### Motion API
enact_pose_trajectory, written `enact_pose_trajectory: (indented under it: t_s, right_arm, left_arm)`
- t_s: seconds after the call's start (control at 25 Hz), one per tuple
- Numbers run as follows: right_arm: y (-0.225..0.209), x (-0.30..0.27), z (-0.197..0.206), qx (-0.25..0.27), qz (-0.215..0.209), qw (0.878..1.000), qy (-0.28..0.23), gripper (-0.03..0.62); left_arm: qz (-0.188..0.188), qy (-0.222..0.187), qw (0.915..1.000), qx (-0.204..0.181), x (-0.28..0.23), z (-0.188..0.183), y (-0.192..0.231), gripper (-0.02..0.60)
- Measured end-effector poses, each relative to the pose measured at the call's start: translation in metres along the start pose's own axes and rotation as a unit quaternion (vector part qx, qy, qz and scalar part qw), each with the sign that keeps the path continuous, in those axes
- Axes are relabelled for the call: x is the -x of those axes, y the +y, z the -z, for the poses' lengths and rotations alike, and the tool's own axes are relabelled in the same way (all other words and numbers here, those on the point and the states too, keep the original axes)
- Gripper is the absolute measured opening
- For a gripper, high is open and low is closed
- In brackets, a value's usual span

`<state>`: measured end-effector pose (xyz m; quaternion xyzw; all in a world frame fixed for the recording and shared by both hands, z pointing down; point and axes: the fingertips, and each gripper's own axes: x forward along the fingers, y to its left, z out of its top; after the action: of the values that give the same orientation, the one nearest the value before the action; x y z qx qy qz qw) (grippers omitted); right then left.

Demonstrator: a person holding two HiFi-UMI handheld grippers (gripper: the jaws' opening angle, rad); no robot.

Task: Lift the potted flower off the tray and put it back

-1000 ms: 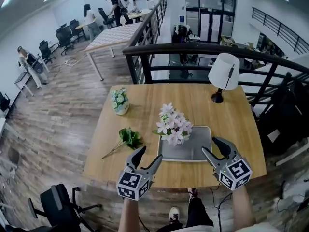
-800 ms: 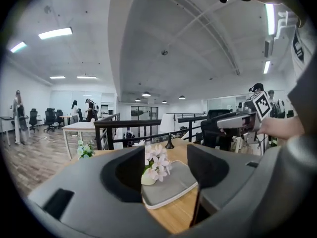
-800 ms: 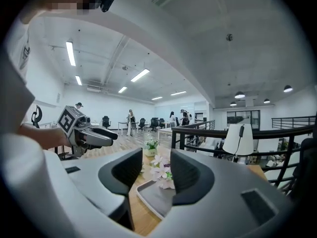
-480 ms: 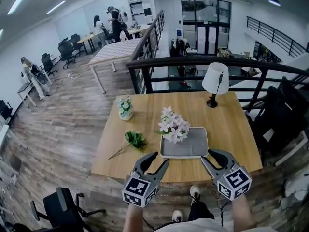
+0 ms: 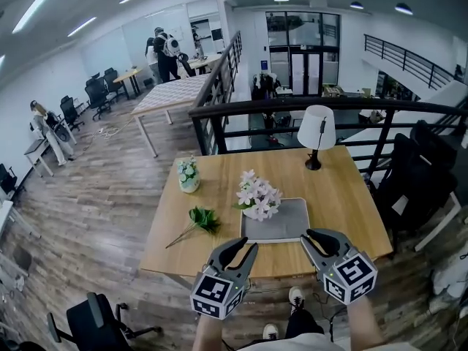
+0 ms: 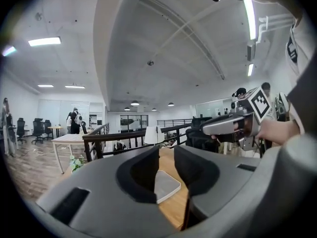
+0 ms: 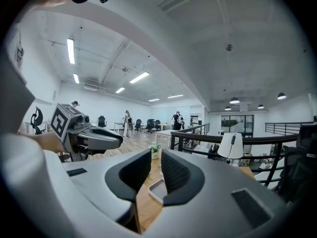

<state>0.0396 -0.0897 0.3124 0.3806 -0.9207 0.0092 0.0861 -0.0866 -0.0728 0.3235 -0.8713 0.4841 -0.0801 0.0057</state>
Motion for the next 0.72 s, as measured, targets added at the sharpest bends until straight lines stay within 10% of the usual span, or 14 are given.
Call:
enact_pose_trajectory:
  t_s: [0.72]
  right_arm:
    - [0.030,0.018,0.001,0.009,-0.016,1.000,0.018,0.020]
  left_arm:
    - [0.012,0.005,0.9998,-0.015,0.021,-0.005,-0.026,0.020]
